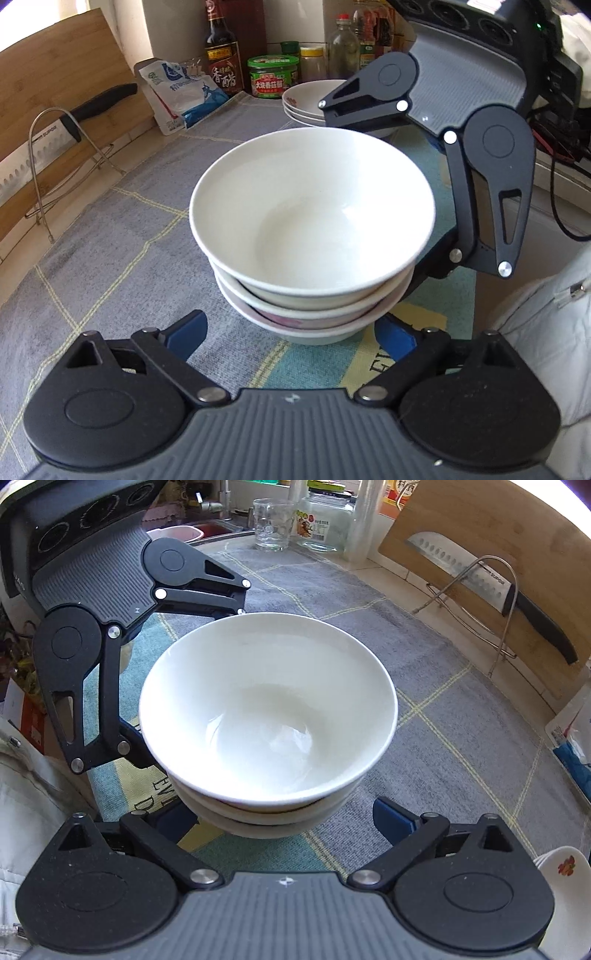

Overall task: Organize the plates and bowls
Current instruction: 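Grasp the three-bowl stack from opposite sides with the left tool while the right tool grips it too, then lift the bowl stack with both tools and carry it over the flower plate stack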

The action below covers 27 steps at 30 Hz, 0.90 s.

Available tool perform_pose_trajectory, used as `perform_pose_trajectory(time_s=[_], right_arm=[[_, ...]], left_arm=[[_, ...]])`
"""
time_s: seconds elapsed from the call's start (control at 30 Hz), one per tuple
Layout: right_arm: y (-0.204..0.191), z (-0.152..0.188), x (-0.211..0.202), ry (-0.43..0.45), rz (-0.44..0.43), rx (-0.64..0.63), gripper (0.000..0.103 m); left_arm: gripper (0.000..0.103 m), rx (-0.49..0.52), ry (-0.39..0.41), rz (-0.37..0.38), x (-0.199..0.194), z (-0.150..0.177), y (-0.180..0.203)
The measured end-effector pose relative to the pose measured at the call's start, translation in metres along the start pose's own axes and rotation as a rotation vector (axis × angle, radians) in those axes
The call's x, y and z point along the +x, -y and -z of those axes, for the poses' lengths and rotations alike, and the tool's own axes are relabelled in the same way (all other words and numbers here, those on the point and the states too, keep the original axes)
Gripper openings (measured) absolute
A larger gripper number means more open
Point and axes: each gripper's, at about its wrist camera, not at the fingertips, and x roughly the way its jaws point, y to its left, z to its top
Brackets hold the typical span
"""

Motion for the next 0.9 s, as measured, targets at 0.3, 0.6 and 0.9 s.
perform_pose_trajectory(time_s=[0.3, 0.6, 0.9], right_arm=[[0.006, -0.006, 0.001, -0.019, -0.114, -0.006, 0.086], [0.005, -0.007, 0.000, -0.029, -0.112, -0.002, 0.086], [0.008, -0.010, 0.003, -0.038, -0.115, 0.000, 0.086]], left_arm=[[0.083, 0.082, -0.023, 0.133, 0.004, -0.009, -0.013], [0.081, 0.135, -0.033, 0.185, 0.007, -0.013, -0.017], [0.083, 0.150, -0.039, 0.213, 0.009, -0.016, -0.020]])
